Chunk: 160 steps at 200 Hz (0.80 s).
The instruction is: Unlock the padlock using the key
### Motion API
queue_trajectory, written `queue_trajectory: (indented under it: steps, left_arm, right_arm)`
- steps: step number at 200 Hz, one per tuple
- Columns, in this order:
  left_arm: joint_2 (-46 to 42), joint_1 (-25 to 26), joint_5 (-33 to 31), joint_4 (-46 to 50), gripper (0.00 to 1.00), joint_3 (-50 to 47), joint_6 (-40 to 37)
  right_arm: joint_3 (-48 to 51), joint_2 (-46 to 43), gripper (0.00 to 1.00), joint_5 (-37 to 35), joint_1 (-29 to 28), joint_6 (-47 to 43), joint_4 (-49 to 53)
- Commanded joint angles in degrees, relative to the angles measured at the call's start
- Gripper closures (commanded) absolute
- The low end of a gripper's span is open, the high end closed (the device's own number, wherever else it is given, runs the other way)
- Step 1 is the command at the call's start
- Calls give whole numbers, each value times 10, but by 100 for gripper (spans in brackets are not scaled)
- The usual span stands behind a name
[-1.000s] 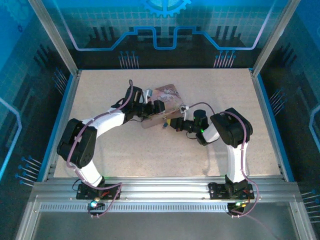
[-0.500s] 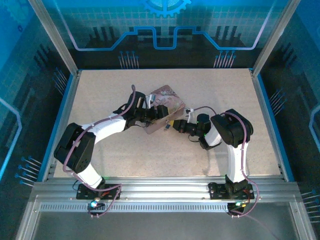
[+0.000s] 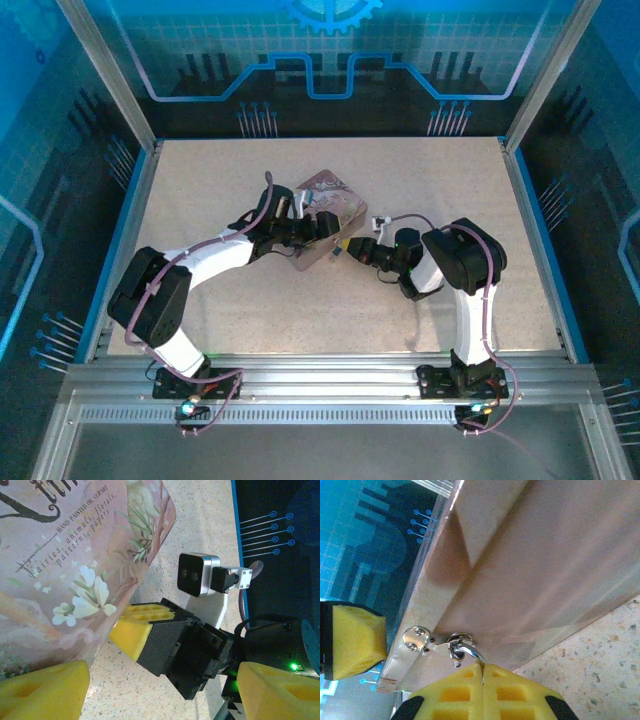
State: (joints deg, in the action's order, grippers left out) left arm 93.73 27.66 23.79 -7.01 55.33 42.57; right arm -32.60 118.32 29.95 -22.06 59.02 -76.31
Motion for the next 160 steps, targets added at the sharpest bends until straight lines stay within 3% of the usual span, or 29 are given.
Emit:
queue_trajectory:
  steps: [1,160]
  left_arm:
    - [-1,12,2,29,21,-17,14]
    - [-4,18,-7,33,19,-18,11]
  right_arm:
    - [-6,10,100,-12,8,24,-38]
    - [-19,22,100,-22,16,103,-52]
